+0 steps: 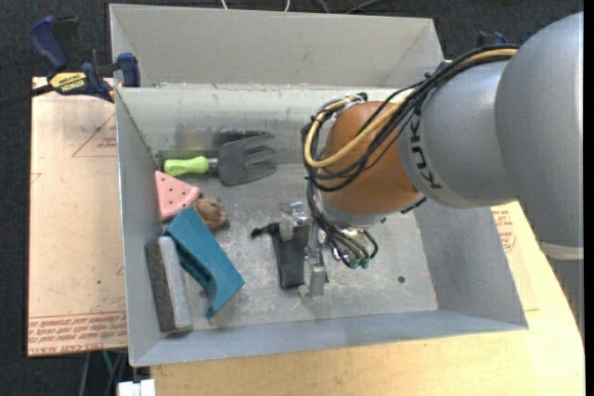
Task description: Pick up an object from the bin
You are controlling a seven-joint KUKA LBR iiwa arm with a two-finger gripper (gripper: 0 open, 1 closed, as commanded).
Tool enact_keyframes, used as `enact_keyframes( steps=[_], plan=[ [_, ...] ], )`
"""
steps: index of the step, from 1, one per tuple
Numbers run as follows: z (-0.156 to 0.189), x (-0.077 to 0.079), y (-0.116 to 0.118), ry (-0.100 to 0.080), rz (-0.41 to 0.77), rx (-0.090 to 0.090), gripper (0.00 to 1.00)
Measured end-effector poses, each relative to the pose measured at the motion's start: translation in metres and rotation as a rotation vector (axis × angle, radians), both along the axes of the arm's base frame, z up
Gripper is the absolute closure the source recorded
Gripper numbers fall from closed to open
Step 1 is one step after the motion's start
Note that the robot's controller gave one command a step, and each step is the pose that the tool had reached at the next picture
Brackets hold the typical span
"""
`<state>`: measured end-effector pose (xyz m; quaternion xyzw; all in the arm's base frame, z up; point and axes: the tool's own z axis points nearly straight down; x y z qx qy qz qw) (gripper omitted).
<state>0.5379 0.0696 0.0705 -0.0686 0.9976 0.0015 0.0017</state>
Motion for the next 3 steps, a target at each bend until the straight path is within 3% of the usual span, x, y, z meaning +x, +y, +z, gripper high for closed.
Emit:
enact_keyframes(
  steps=[1, 3],
  plan=[
    [0.0, -0.001, 0.014, -0.003, 0.249, -0.001, 1.0],
    [0.019, -0.003, 0.014, 0.004, 0.248, 0.0, 1.0]
  ],
)
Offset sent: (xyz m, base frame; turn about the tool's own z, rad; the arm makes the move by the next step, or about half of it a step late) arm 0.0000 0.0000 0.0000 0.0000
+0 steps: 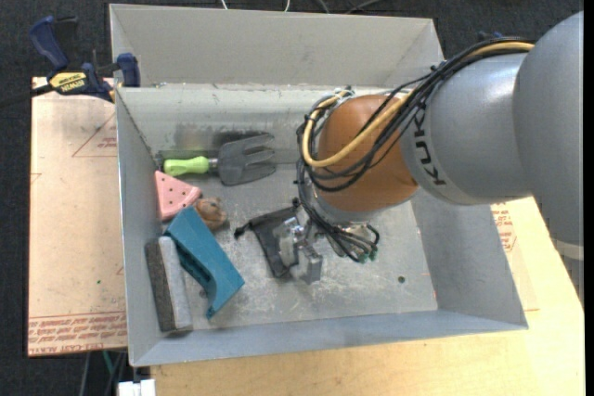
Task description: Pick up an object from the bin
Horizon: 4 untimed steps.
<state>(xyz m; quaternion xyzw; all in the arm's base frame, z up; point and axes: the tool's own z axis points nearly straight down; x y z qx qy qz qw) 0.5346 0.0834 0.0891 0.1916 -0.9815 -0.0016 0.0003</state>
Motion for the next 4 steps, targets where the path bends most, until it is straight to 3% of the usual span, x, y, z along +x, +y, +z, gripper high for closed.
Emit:
enact_keyframes(
  steps=[1, 3, 4],
  plan=[
    [0.016, 0.003, 0.001, -0.008, -0.002, 0.002, 1.0],
    [0.044, 0.002, 0.001, -0.007, -0.005, 0.002, 1.0],
    [0.063, -0.001, 0.001, 0.007, -0.005, 0.001, 1.0]
  ],
)
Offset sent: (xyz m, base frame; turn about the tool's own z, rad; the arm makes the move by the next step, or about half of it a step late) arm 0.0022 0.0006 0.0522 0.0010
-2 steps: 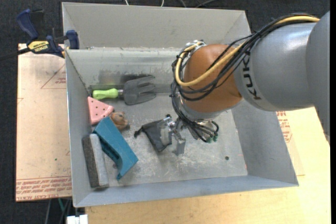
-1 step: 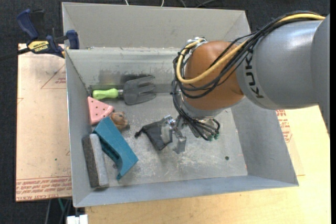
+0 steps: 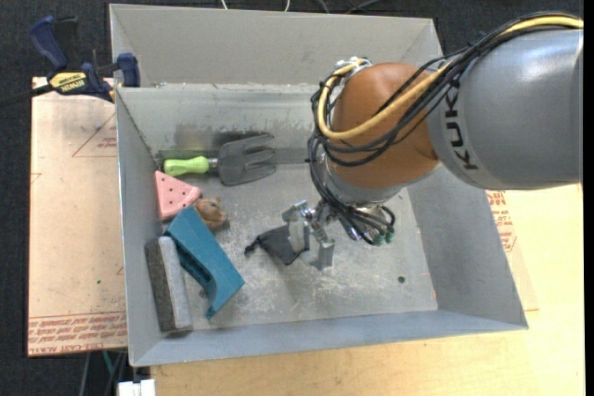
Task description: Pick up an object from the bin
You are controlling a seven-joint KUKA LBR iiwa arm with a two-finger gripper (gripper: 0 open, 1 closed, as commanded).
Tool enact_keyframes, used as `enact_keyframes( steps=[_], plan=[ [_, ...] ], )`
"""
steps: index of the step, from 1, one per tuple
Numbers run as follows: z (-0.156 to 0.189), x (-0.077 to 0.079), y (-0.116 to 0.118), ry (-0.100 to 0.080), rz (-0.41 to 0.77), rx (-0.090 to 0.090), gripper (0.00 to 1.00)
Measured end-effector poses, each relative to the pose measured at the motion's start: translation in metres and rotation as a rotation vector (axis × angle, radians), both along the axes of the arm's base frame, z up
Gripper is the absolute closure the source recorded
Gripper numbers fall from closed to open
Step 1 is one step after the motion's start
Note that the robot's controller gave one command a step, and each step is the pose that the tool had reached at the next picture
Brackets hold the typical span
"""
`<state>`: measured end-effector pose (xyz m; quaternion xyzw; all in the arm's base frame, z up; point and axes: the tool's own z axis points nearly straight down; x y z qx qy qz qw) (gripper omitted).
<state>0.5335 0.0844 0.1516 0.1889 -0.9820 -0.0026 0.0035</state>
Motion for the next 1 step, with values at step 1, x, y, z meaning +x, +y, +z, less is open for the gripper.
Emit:
enact_keyframes(
  steps=[1],
  plan=[
    [0.0438, 0.0023, 0.0006, -0.008, -0.002, 0.001, 1.0]
  ],
)
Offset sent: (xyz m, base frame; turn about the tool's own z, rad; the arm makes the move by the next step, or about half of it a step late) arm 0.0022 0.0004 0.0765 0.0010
